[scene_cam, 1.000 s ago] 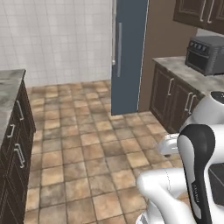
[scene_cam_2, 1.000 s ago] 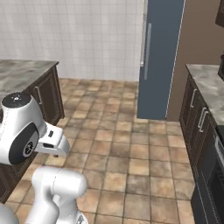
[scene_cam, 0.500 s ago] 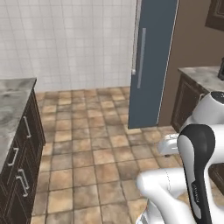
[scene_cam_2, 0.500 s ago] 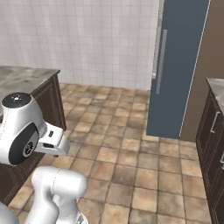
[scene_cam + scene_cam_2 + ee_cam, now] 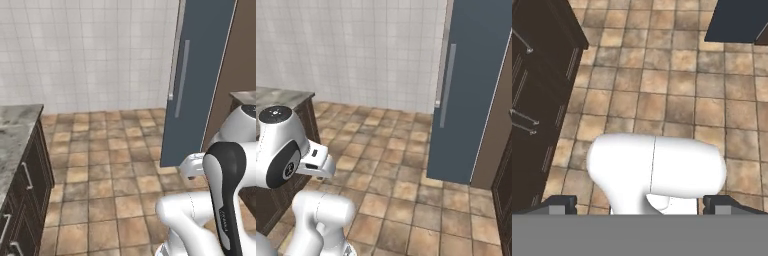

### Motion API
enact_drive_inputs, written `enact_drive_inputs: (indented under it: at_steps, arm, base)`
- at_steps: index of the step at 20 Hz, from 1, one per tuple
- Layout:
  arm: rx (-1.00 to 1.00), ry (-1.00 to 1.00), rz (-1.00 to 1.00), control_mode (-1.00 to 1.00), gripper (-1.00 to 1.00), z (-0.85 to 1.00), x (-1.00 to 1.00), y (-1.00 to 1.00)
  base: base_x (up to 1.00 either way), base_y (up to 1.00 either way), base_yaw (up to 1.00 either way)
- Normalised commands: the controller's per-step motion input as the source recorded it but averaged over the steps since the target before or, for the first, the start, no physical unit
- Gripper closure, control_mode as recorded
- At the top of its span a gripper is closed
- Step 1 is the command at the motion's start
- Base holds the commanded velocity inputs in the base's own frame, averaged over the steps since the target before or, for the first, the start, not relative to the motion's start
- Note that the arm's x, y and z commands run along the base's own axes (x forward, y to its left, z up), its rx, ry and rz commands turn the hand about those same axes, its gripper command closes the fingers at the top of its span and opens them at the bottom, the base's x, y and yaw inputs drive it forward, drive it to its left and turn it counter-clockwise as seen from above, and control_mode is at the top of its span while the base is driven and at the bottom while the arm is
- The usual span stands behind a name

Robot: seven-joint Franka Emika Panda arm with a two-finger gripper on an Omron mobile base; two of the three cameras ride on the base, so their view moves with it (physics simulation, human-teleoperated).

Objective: Open the fridge, grab two sodas, and place both sodas inside the bowl with ice on the dining counter.

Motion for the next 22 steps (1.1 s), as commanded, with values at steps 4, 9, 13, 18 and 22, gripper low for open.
enact_drive_inputs:
  at_steps: [4, 9, 13, 18, 22]
  arm:
    - [0.0, 0.0, 0.0, 1.0, -1.0, 0.0, 0.0, 0.0]
    - [0.0, 0.0, 0.0, 1.0, -1.0, 0.0, 0.0, 0.0]
    - [0.0, 0.0, 0.0, 1.0, -1.0, 0.0, 0.0, 0.0]
    - [0.0, 0.0, 0.0, 1.0, -1.0, 0.0, 0.0, 0.0]
    - [0.0, 0.0, 0.0, 1.0, -1.0, 0.0, 0.0, 0.0]
  base:
    - [1.0, 0.0, 0.0]
    - [1.0, 0.0, -0.01]
    - [1.0, 0.09, -0.13]
    - [1.0, 0.15, -0.21]
    - [0.95, 0.3, -0.25]
